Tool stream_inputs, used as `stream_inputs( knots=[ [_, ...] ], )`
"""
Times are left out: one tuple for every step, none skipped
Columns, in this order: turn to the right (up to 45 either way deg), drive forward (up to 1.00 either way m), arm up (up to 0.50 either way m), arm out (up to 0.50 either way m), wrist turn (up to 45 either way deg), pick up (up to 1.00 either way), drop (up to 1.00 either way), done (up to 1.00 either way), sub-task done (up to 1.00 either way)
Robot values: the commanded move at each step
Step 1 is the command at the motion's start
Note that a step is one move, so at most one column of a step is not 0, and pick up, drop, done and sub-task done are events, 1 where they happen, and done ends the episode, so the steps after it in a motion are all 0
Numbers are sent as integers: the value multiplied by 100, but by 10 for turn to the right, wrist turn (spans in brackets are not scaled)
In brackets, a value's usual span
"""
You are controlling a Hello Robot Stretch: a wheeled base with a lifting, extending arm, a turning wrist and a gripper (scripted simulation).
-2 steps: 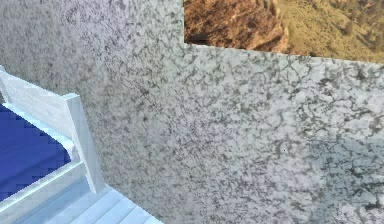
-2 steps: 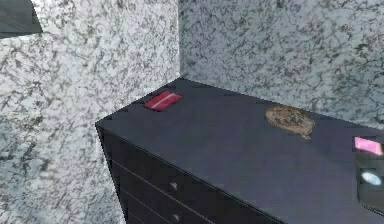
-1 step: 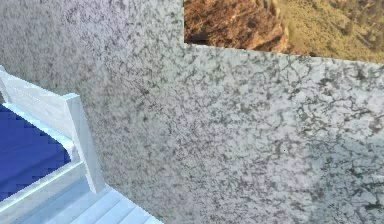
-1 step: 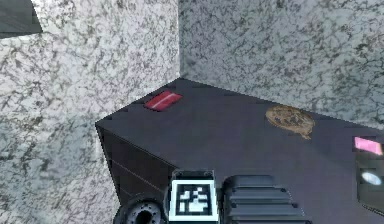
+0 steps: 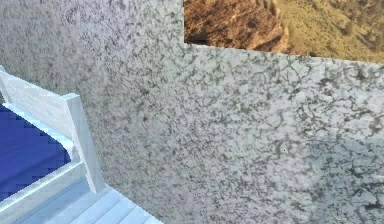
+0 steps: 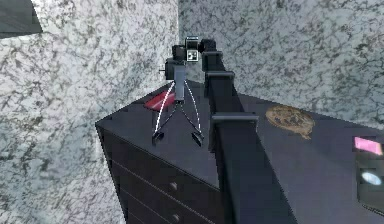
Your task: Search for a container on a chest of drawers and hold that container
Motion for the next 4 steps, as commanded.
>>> stream_inputs(
  knots=[
    [0, 0, 0, 0, 450, 0, 0, 0, 0],
    [0, 0, 0, 0, 450, 0, 0, 0, 0],
    [0, 0, 0, 0, 450, 0, 0, 0, 0],
    [0, 0, 0, 0, 120, 0, 0, 0, 0]
  ],
)
